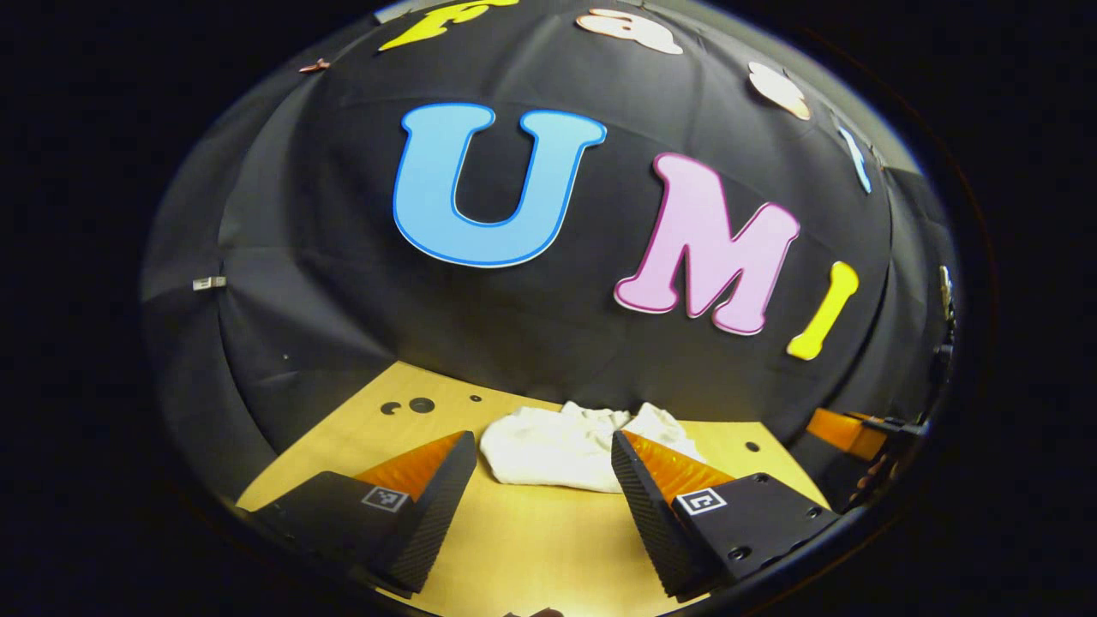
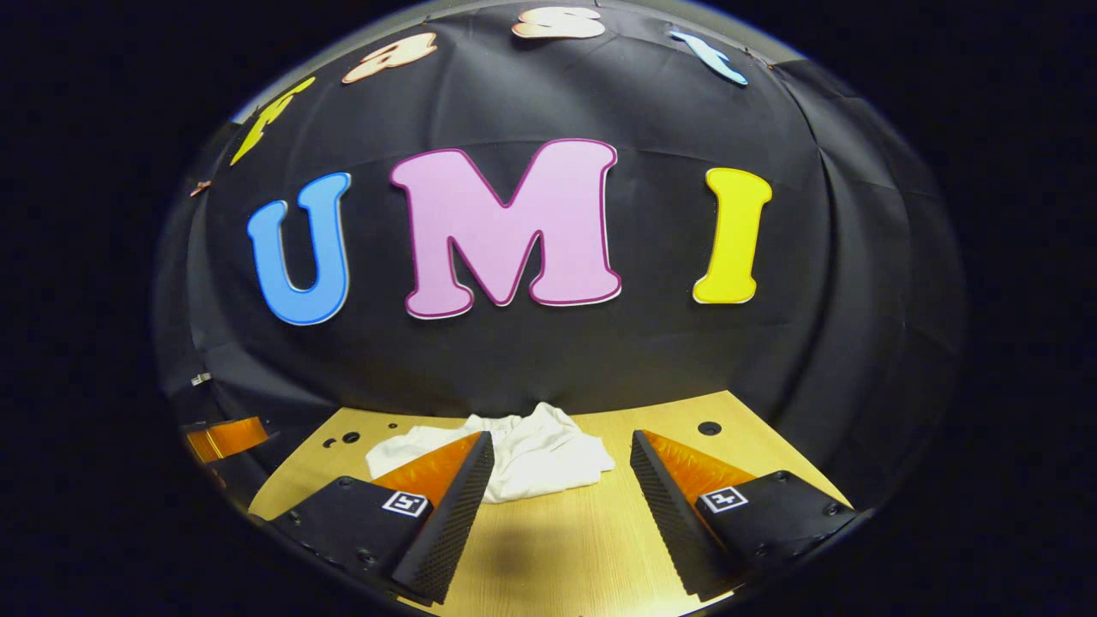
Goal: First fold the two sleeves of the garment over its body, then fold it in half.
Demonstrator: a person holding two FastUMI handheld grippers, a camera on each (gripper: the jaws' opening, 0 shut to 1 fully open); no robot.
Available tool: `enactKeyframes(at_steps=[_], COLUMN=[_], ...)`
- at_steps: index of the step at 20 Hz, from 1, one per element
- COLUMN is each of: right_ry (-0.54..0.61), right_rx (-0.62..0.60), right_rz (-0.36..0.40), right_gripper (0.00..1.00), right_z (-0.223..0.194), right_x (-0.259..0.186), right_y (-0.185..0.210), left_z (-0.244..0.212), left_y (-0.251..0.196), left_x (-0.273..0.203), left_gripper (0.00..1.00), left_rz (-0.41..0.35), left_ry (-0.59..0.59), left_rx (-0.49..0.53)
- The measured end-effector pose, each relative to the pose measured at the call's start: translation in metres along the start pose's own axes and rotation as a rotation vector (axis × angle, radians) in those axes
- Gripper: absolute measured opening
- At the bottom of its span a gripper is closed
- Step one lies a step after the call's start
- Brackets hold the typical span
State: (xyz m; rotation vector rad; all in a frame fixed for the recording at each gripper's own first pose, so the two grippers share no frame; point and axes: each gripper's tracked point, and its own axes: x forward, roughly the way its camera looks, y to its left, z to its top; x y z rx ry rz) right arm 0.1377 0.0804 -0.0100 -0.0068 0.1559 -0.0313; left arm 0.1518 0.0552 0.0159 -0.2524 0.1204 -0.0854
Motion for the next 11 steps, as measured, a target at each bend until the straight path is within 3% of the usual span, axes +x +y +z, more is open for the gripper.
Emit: enactKeyframes(at_steps=[6,11], right_ry=[0.055,0.069], right_rx=[-0.033,-0.065], right_rz=[0.079,0.133], right_gripper=[0.98,0.98], right_z=[-0.037,-0.058], right_x=[-0.073,-0.105], right_y=[0.037,0.056], left_z=[-0.021,-0.037], left_y=[-0.001,0.021], left_x=[-0.077,-0.127], left_gripper=[0.97,0.97], left_rz=[-0.010,0.039], left_ry=[-0.015,-0.075], left_rx=[0.008,0.046])
